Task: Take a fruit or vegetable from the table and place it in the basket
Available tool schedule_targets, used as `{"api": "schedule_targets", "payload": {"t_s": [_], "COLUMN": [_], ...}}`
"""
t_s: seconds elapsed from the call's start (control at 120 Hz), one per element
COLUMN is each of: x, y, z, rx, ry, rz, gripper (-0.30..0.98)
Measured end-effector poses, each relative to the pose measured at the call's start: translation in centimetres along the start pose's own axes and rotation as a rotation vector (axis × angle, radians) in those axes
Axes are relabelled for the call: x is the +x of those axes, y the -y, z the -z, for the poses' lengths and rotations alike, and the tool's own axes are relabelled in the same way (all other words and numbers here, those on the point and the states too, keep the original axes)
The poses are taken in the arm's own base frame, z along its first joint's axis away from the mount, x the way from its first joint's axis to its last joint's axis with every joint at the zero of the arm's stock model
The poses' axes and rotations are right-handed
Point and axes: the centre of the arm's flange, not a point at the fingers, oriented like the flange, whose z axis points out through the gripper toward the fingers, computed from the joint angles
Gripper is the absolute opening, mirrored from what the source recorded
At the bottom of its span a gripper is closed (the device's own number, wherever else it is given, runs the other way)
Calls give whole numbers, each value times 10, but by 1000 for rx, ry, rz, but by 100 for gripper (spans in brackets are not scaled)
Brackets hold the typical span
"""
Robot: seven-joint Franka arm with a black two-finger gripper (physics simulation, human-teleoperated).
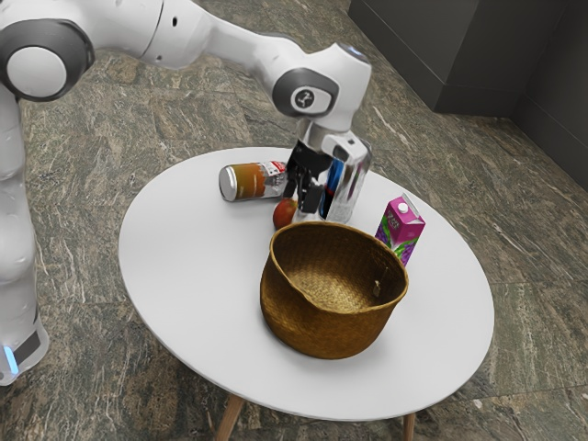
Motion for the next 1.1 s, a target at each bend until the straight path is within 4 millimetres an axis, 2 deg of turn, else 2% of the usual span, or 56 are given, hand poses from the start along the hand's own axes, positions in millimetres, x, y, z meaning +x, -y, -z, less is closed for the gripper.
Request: {"api": "schedule_targets", "payload": {"t_s": [0.367,0.6,0.85,1.008,1.1], "x": [4,9,10,10,13], "y": [22,21,19,31,41], "z": [13,0,8,11,7], "rx": [8,-1,9,10,2], "ry": [-25,-4,-18,-26,-20], "rz": [21,0,-30,-30,-23], "gripper": [69,69,69,69,69]}}
